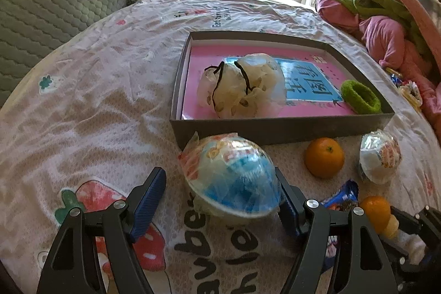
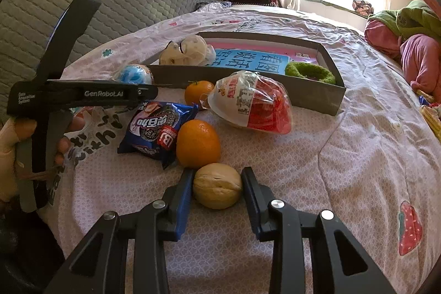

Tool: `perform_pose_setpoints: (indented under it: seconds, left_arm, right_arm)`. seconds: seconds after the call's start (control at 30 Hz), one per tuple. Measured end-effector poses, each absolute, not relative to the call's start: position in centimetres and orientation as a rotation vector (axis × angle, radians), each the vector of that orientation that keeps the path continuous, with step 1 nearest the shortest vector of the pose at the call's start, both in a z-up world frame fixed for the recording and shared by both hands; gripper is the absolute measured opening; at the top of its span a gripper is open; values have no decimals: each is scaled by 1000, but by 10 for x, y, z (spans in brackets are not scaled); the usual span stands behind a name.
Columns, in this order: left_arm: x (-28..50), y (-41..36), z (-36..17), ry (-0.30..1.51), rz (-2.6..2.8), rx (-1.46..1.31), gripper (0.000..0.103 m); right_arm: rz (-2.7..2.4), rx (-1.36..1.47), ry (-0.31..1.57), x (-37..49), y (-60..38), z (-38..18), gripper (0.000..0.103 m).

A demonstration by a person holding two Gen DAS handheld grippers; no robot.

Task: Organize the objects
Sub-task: 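Move left tool to the plastic-wrapped blue ball while right tool approaches the walnut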

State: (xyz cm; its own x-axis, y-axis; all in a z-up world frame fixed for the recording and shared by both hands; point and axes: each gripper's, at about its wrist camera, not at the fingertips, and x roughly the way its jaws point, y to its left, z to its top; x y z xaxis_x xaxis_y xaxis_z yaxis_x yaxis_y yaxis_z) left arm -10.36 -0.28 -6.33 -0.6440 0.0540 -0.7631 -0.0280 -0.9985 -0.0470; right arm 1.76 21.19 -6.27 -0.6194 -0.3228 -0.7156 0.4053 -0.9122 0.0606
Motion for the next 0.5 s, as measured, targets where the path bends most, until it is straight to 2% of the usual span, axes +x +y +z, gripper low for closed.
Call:
perform_pose_setpoints:
  seconds: [0.3, 0.33, 0.37, 0.47, 0.5]
  left_arm:
    - [-117, -9, -67, -89, 2800, -1315, 76]
    - [-117, -9, -68, -94, 2799, -1311, 74]
    - [-118, -9, -68, -95, 2793, -1310, 67]
    - [-116, -7, -68, -77, 2789, -1306, 65]
    - [-116, -6, -68, -72, 2786, -1306, 61]
  right_arm:
    - [-2504, 1078, 129, 17, 214, -63, 36]
    - [-2504, 1078, 129, 18, 214, -63, 36]
    - [-2504, 1077, 129, 18, 214, -63, 36]
    - [-2505, 1069, 124, 19, 215, -61, 36]
    - [-2506, 1065, 120, 19, 215, -60, 36]
